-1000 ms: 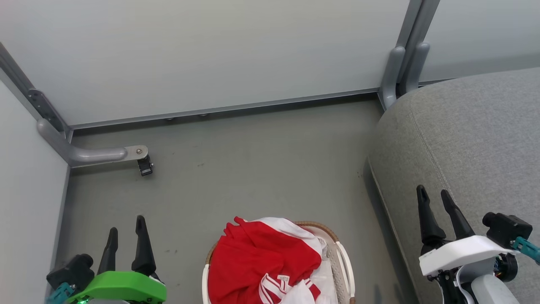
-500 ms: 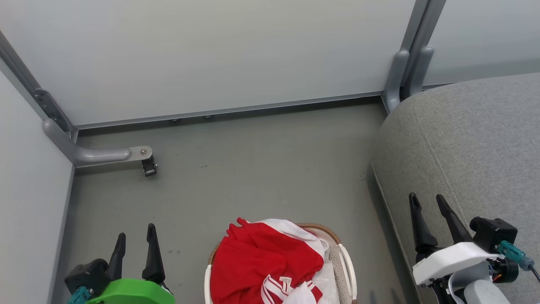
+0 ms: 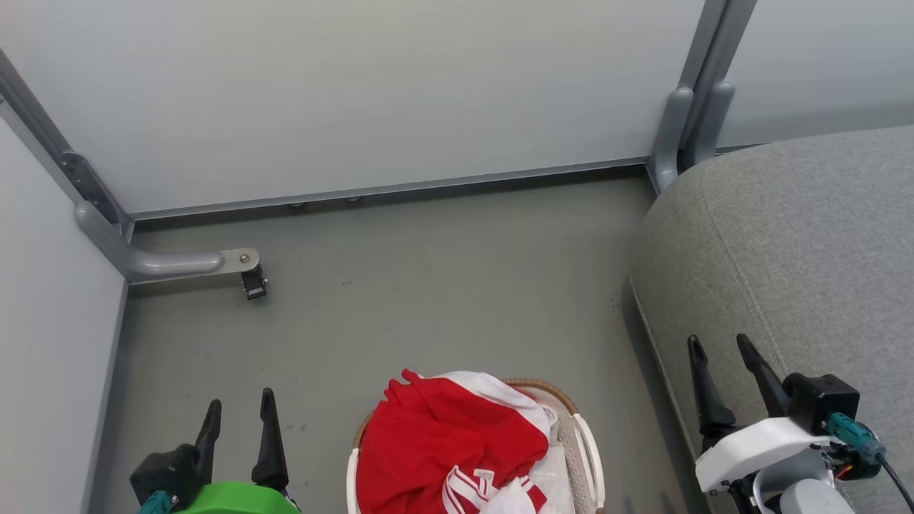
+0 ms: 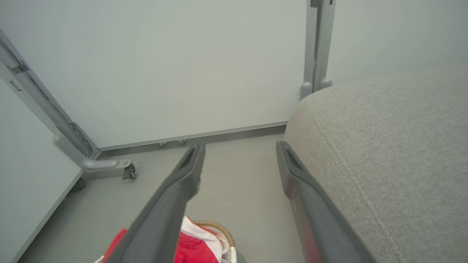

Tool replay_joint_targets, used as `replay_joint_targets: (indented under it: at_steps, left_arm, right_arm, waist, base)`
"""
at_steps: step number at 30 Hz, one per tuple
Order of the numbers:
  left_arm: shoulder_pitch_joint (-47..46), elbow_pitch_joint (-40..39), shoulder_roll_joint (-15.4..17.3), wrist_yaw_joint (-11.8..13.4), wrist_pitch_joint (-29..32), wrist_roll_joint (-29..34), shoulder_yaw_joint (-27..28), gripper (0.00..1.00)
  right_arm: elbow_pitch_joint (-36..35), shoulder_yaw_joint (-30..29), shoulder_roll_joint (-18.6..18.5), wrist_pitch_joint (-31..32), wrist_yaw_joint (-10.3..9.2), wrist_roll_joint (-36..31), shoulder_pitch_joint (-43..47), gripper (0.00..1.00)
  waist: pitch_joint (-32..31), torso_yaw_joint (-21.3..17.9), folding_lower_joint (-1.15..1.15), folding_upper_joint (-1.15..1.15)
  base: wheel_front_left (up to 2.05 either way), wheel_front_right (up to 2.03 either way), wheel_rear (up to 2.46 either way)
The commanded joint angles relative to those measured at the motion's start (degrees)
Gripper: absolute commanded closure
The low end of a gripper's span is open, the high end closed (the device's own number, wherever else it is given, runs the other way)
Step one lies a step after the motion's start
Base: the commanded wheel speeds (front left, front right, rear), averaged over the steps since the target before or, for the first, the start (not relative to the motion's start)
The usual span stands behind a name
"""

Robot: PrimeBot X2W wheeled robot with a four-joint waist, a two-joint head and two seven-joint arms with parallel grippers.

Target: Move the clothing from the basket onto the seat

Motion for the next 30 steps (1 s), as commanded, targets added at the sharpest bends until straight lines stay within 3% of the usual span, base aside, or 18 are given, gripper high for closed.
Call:
replay_joint_targets:
  at_steps: [1, 23, 30]
  left_arm:
    - [0.76, 0.00, 0.45, -0.31, -0.59, 1.50, -0.10, 0.00]
    - [1.44, 1.21, 0.52, -0.37, -2.92, 8.88, -0.72, 0.00]
    - [1.27, 1.22, 0.51, -0.38, -2.79, 8.45, -0.72, 0.00]
  right_arm:
    - [0.09, -0.50, 0.02, -0.38, 0.00, -1.76, 0.55, 0.00]
    - [0.61, -2.47, 2.00, -0.40, 0.00, -12.82, 1.03, 0.00]
    - [0.17, -2.36, 1.94, -0.40, 0.00, -12.24, 0.93, 0.00]
  waist:
    - [0.00, 0.04, 0.00, 0.00]
    - [-0.08, 0.28, 0.00, 0.00]
    - [-0.14, 0.27, 0.00, 0.00]
  base:
    - [0.00, 0.00, 0.00]
    - [0.00, 0.00, 0.00]
    - [0.00, 0.00, 0.00]
